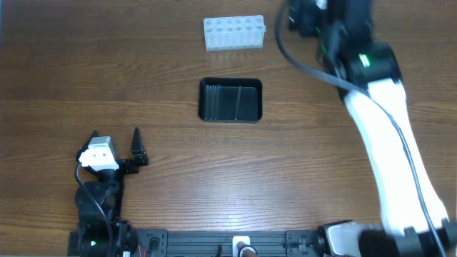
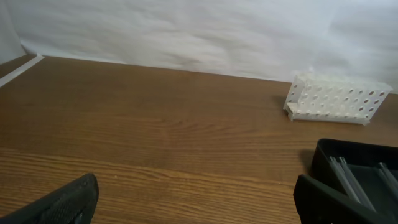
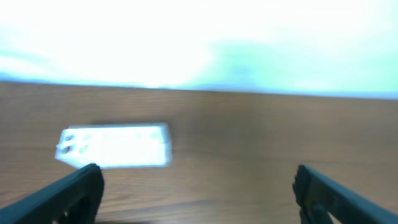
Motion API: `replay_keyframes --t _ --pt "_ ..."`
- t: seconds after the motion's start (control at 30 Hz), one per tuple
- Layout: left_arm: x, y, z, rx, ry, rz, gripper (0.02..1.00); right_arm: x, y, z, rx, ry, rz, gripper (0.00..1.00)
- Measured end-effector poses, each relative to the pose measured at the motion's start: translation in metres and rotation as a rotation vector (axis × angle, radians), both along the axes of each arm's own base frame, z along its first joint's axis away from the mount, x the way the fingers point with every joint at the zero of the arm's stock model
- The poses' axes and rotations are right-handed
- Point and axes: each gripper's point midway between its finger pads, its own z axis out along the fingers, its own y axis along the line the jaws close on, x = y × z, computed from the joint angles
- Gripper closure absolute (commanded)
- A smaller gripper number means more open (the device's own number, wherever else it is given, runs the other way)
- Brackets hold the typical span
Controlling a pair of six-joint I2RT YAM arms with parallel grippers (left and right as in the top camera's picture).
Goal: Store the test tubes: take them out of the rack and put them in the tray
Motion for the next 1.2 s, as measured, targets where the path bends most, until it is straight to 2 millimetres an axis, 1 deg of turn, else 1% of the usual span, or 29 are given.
replay_keyframes --t 0.03,0.07,0.1,0.17,0.27,0.33,0.4,0.47,0.53,0.6,0.73,0.8,0.83,0.93,1.03,1.13,1.2 --pt "0.000 0.000 0.000 0.000 0.000 0.000 0.018 -0.010 -0.006 0.001 -0.009 -0.027 -0.002 0.009" --pt "0.000 0.000 0.000 0.000 0.000 0.000 0.020 -0.023 -0.012 -0.003 -0.020 -0.042 -0.004 0.009" --pt "0.000 0.000 0.000 0.000 -0.001 0.000 0.018 -0.031 -0.017 -0.006 -0.024 -0.064 -0.007 0.007" --pt "0.000 0.000 0.000 0.000 0.001 0.000 0.018 -0.052 -0.029 -0.019 -0.036 -0.089 -0.020 0.009" --pt "0.000 0.000 0.000 0.000 0.001 0.000 0.018 -0.090 -0.059 -0.043 -0.048 -0.110 -0.075 0.009" --pt "0.000 0.000 0.000 0.000 0.001 0.000 0.020 -0.119 -0.076 -0.053 -0.049 -0.131 -0.111 0.007" --pt "0.000 0.000 0.000 0.000 0.000 0.000 0.018 -0.143 -0.085 -0.057 -0.043 -0.170 -0.128 0.007" --pt "0.000 0.000 0.000 0.000 0.002 0.000 0.018 -0.170 -0.090 -0.062 -0.037 -0.220 -0.138 0.009" --pt "0.000 0.000 0.000 0.000 0.001 0.000 0.020 -0.186 -0.091 -0.067 -0.035 -0.258 -0.140 0.007" --pt "0.000 0.000 0.000 0.000 0.002 0.000 0.018 -0.199 -0.091 -0.079 -0.033 -0.283 -0.139 0.009" --pt "0.000 0.000 0.000 0.000 0.002 0.000 0.018 -0.213 -0.089 -0.116 -0.037 -0.279 -0.129 0.009" --pt "0.000 0.000 0.000 0.000 0.001 0.000 0.020 -0.215 -0.089 -0.132 -0.042 -0.269 -0.127 0.009" --pt "0.000 0.000 0.000 0.000 0.002 0.000 0.018 -0.216 -0.089 -0.144 -0.043 -0.260 -0.124 0.007" --pt "0.000 0.000 0.000 0.000 0.001 0.000 0.018 -0.215 -0.088 -0.165 -0.046 -0.254 -0.121 0.007" --pt "0.000 0.000 0.000 0.000 0.002 0.000 0.018 -0.211 -0.088 -0.170 -0.046 -0.289 -0.119 0.009" --pt "0.000 0.000 0.000 0.000 0.002 0.000 0.020 -0.206 -0.085 -0.162 -0.044 -0.377 -0.108 0.007" --pt "0.000 0.000 0.000 0.000 0.002 0.000 0.018 -0.204 -0.081 -0.160 -0.040 -0.412 -0.091 0.009"
